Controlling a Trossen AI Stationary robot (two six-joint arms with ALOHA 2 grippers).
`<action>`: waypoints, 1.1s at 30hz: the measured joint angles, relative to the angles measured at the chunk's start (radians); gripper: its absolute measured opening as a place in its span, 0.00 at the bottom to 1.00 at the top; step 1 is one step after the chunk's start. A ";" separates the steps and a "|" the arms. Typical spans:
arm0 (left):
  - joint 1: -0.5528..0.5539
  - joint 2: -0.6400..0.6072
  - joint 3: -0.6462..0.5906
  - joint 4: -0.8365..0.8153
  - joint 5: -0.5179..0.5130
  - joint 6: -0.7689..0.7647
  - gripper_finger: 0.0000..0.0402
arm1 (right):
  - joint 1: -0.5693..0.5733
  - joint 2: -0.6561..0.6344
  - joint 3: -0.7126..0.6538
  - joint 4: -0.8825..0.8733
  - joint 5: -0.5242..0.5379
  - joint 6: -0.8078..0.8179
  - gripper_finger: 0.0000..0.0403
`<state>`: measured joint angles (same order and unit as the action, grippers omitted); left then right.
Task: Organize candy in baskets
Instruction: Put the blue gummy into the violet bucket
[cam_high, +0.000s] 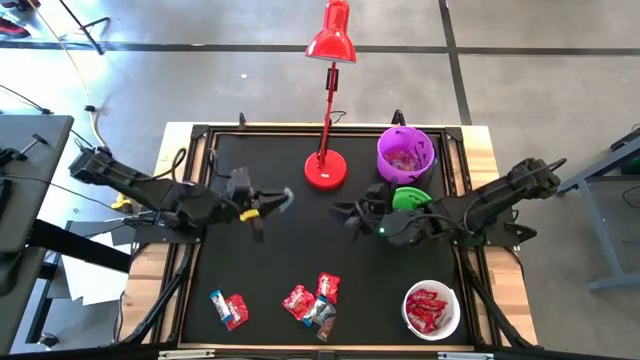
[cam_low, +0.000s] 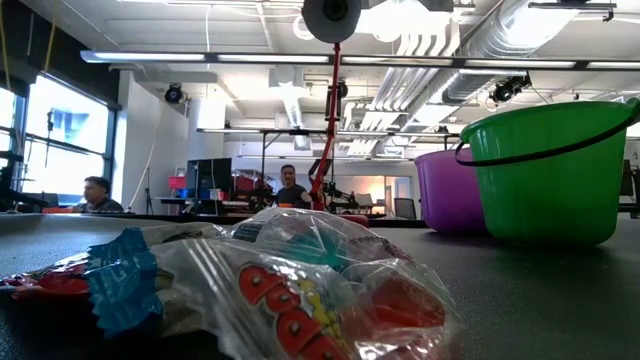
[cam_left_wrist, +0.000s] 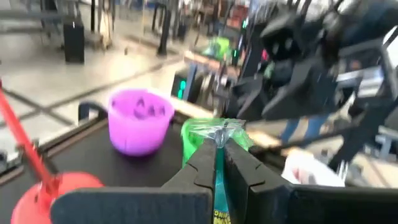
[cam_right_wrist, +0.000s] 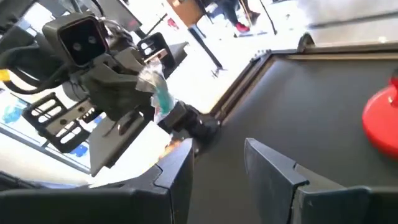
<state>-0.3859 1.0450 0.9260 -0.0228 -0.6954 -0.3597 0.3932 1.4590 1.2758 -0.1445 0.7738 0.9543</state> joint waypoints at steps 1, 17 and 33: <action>0.005 0.002 0.000 0.030 0.000 0.015 0.00 | -0.004 0.000 0.000 0.014 -0.001 -0.022 0.34; 0.076 0.148 0.017 0.345 0.034 0.093 0.00 | -0.101 0.000 0.000 0.153 -0.181 -0.206 0.38; 0.085 0.334 0.265 0.196 0.040 0.206 0.00 | -0.106 0.000 0.000 0.170 -0.204 -0.257 0.38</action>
<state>-0.3012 1.3793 1.1906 0.1736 -0.6555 -0.1533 0.2874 1.4590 1.2758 0.0252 0.5693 0.6977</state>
